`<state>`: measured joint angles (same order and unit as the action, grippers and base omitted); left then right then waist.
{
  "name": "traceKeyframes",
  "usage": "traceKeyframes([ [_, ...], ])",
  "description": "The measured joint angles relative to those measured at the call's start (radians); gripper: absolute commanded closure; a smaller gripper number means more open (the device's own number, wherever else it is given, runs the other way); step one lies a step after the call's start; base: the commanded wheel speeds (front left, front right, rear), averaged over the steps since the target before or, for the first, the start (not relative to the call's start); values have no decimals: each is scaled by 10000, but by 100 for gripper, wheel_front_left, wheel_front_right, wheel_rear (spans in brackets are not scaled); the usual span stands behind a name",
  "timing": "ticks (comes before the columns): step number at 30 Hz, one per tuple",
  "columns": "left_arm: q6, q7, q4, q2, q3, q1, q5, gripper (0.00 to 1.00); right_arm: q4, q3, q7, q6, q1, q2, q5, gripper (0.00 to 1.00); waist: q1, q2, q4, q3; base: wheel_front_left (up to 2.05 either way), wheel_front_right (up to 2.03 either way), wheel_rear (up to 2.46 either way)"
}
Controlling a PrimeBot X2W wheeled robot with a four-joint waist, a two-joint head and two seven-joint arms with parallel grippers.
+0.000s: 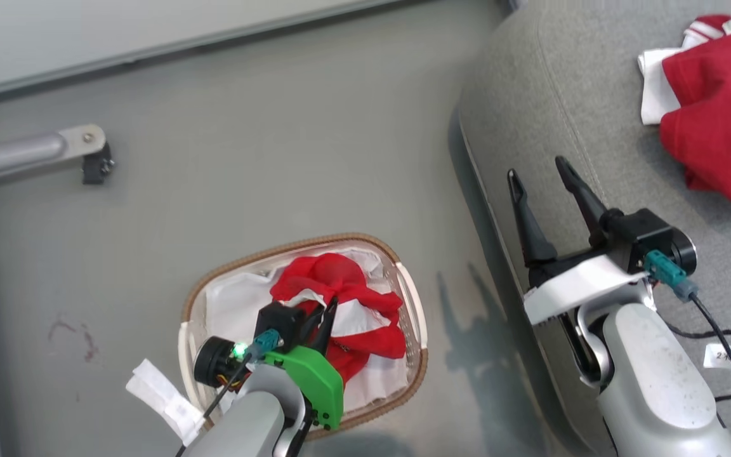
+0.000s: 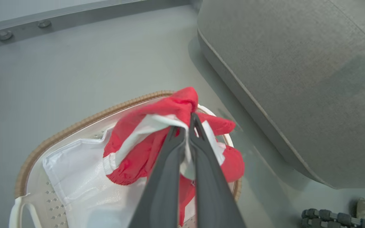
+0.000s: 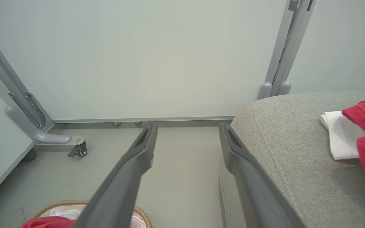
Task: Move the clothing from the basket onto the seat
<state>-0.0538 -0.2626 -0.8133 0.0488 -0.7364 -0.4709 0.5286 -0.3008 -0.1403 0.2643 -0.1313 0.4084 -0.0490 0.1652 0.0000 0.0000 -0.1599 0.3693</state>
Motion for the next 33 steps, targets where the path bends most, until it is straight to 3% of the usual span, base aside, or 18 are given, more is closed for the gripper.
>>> traceKeyframes([
  [16, -297, -15, 3620, 0, 2336, 1582, -1668, 100, -389, -86, 0, 0, -1559, -4, 17, 0, 0, 0, 800, -2403, 0, 0, 0],
  [27, -389, -13, 5242, -2, 2930, 1407, -1837, 100, -583, -439, 0, 0, -2277, -6, 113, 0, -1, 0, 1120, -3395, 0, 0, 0],
  [33, -391, -15, 5486, -2, 2938, 1063, -1868, 100, -629, -1396, 0, 0, -2380, -8, 148, 0, -1, 0, 1284, -3489, 0, 0, 0],
])
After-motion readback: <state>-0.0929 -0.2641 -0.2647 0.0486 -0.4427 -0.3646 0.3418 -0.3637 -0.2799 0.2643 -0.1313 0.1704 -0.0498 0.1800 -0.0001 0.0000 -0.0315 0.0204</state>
